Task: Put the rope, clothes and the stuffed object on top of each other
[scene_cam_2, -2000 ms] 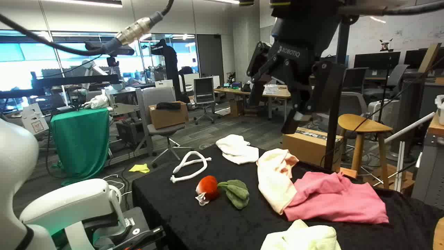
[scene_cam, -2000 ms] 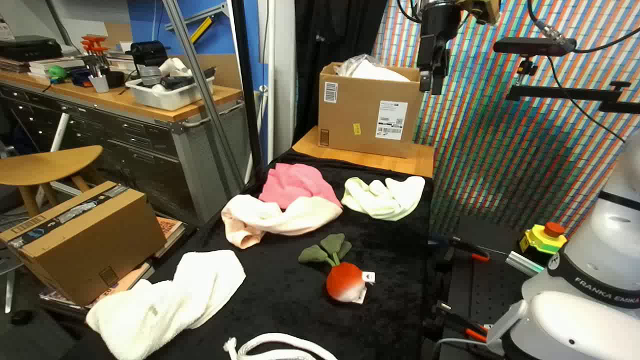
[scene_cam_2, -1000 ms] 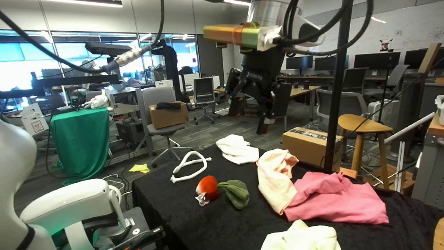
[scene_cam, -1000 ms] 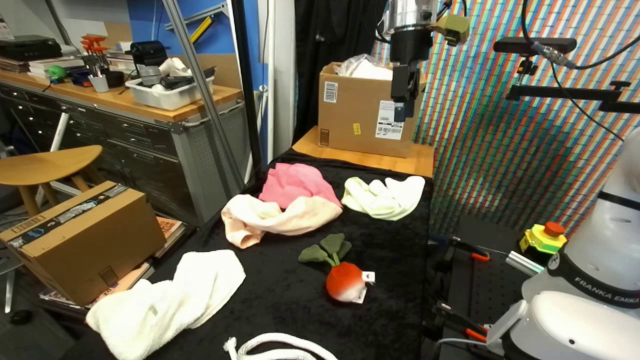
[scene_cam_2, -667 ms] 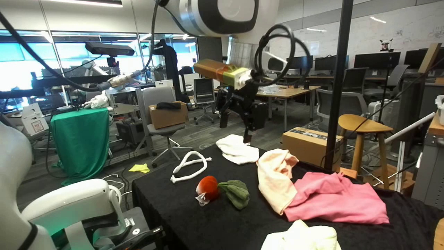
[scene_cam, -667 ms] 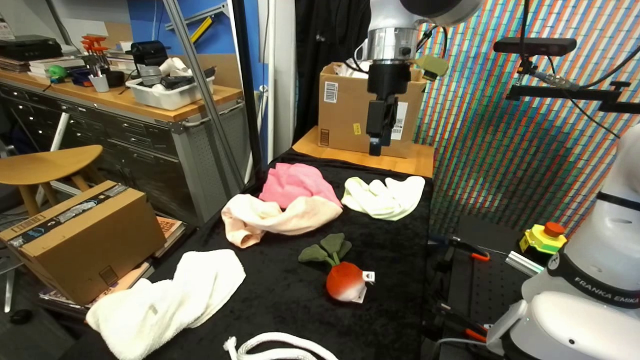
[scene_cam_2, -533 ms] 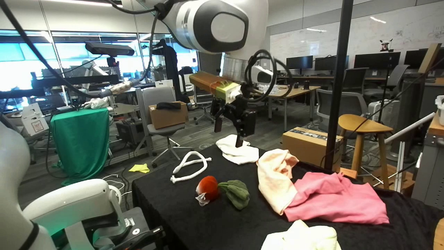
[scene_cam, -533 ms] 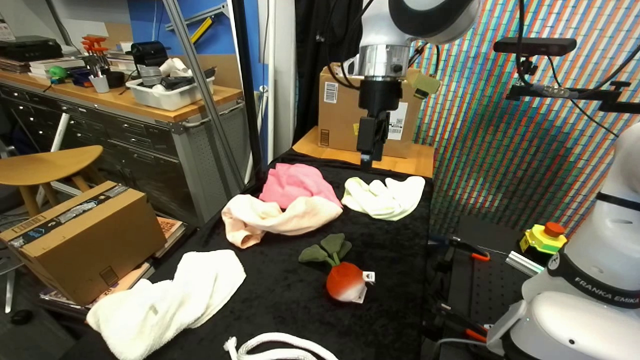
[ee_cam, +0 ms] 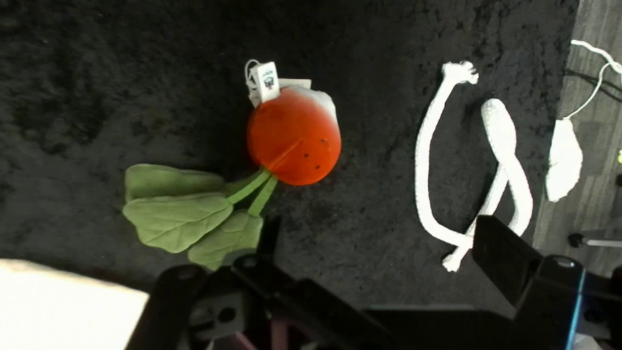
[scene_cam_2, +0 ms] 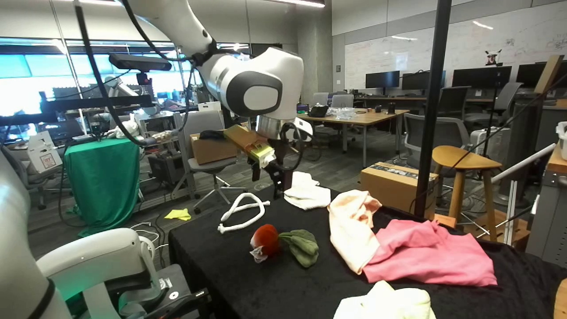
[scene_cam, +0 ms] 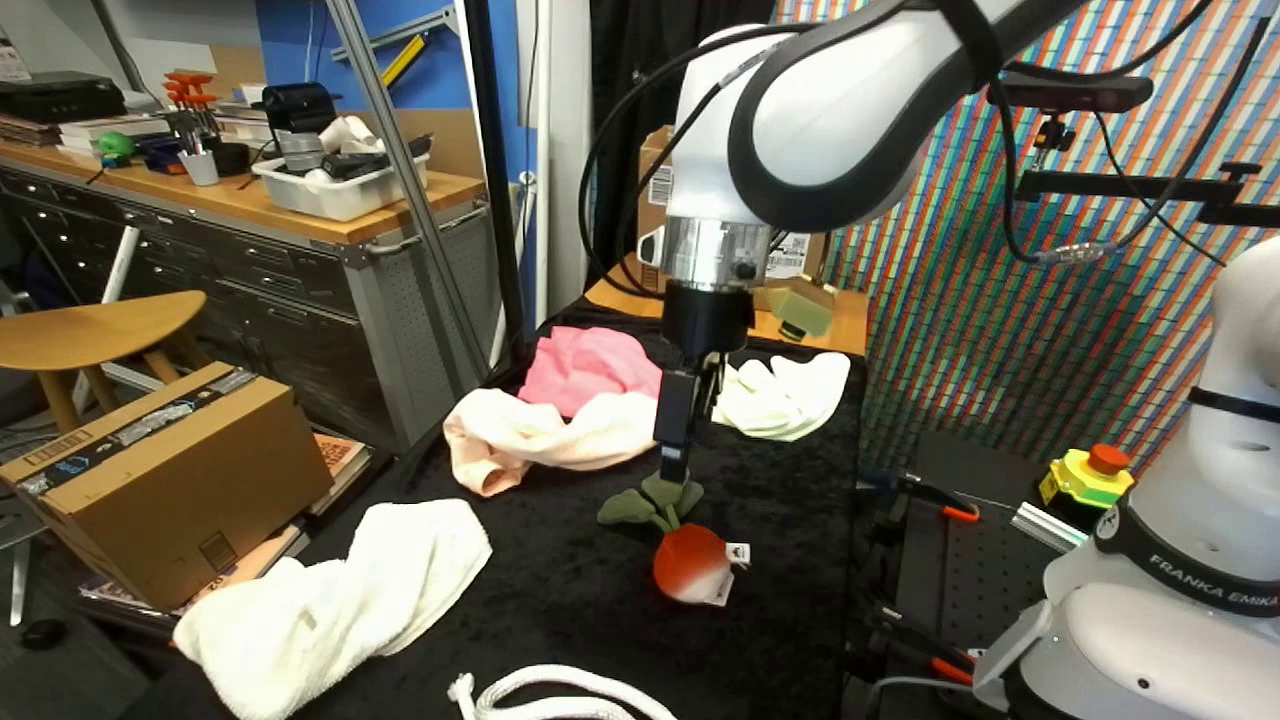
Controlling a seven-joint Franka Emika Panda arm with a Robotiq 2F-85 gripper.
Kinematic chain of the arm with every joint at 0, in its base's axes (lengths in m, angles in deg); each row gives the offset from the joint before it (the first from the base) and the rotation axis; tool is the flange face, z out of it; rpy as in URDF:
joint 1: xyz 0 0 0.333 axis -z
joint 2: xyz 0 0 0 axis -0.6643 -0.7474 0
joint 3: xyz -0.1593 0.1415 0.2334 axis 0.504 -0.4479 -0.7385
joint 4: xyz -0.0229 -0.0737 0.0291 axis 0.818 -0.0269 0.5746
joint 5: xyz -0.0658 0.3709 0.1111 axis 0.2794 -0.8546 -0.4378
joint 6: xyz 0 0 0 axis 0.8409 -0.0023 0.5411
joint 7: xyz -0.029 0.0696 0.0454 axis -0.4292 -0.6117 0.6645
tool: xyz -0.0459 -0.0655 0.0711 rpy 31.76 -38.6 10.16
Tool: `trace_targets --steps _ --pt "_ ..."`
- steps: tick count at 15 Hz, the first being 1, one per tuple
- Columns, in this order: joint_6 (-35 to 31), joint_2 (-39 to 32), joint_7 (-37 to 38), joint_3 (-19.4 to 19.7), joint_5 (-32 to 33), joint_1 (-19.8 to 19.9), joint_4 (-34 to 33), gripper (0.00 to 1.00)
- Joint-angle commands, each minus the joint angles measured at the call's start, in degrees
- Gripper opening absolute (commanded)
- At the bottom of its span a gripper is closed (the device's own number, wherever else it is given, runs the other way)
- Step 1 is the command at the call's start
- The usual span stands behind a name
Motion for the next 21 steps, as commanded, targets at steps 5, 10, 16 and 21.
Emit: trace_targets --steps 5,10,16,21 --pt "-9.2 -8.6 0.9 -6.1 0.4 -3.8 -1.0 1.00" --pt "-1.3 -15.8 8.6 -6.8 13.5 -4.9 -7.3 1.00" --pt "-0.7 -23.5 11.1 -7.4 19.4 -7.1 -15.5 1.00" --pt "-1.8 -26.7 11.4 -8.0 18.9 -8.4 -19.7 1.00"
